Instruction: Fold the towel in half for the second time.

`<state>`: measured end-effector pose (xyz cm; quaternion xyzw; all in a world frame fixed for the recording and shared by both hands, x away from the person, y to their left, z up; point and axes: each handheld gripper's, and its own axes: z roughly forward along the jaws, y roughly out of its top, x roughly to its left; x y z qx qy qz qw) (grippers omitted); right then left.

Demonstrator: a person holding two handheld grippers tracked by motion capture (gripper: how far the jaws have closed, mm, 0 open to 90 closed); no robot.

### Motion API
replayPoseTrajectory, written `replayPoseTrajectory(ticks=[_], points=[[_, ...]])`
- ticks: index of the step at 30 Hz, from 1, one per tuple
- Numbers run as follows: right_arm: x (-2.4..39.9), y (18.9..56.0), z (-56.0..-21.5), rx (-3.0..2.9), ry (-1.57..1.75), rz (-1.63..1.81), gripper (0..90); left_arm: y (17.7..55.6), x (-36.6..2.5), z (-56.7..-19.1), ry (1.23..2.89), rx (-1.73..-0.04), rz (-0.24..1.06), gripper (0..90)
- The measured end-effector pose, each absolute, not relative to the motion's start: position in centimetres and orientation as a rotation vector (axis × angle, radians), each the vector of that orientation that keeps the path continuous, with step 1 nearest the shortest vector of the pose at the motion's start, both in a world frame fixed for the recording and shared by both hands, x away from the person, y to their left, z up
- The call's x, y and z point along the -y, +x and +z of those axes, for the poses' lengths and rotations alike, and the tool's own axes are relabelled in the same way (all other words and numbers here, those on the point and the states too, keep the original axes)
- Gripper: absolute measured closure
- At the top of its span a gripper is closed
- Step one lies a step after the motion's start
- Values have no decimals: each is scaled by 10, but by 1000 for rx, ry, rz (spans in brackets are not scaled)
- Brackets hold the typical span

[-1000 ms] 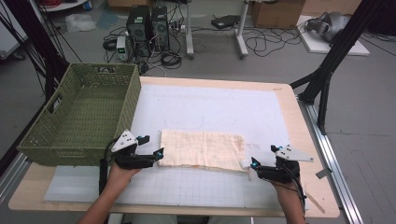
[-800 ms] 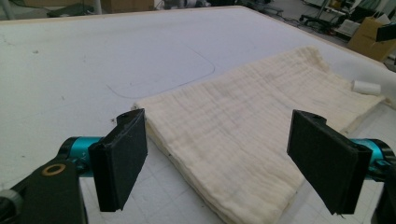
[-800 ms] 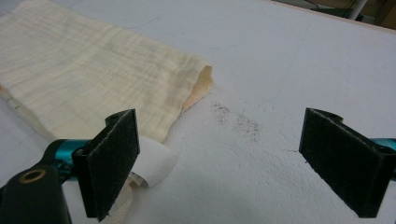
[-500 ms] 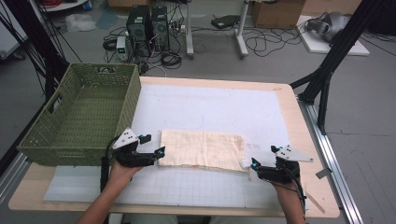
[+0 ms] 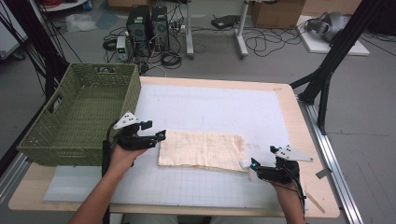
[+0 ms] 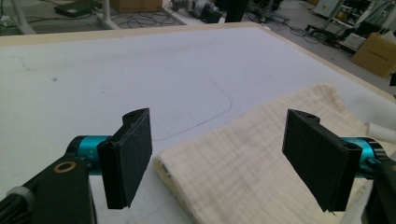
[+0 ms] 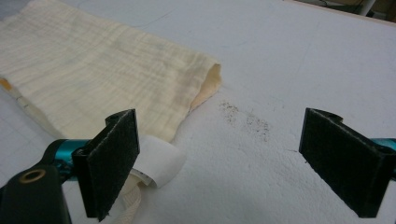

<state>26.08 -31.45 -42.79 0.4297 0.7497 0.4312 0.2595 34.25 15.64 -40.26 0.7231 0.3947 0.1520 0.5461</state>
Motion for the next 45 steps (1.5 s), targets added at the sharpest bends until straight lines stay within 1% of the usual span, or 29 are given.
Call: replayPoseTrajectory(ticks=[2,5,8,10,14,17,21,23,25,30,32,38,41,42,44,45], points=[[315,261,-428,-2033,1166,1165,116,346,-149,-399,1696,-942,337,259],[314,261,-428,-2035,1166,1172,116,351,-139,-396,1692,-933,337,274],[313,260,-428,-2038,1163,1174,116,359,-133,-397,1724,-936,362,274],[313,260,-427,-2036,1163,1176,116,365,-129,-400,1757,-947,384,248],[313,261,-428,-2038,1162,1173,116,378,-126,-414,1818,-977,391,272],[312,261,-428,-2044,1161,1175,116,385,-125,-425,1861,-1006,380,356],[313,261,-429,-2038,1165,1175,116,390,-125,-434,1929,-1024,405,427],[314,262,-429,-2040,1165,1172,116,392,-125,-438,1957,-1030,414,428],[314,261,-429,-2040,1170,1174,116,393,-124,-441,1977,-1026,395,430],[314,262,-429,-2040,1168,1173,116,392,-121,-444,2044,-1013,389,475],[313,262,-429,-2046,1171,1172,116,391,-120,-446,2061,-1006,382,527],[313,262,-430,-2050,1171,1163,116,384,-121,-448,2063,-962,415,625],[312,264,-431,-2057,1171,1155,116,381,-121,-449,2059,-934,404,723],[312,265,-431,-2056,1165,1151,116,381,-121,-449,2054,-928,398,767],[310,267,-431,-2063,1176,1159,116,380,-122,-450,2042,-935,383,812],[309,268,-431,-2067,1181,1160,116,380,-123,-450,2030,-943,373,818]])
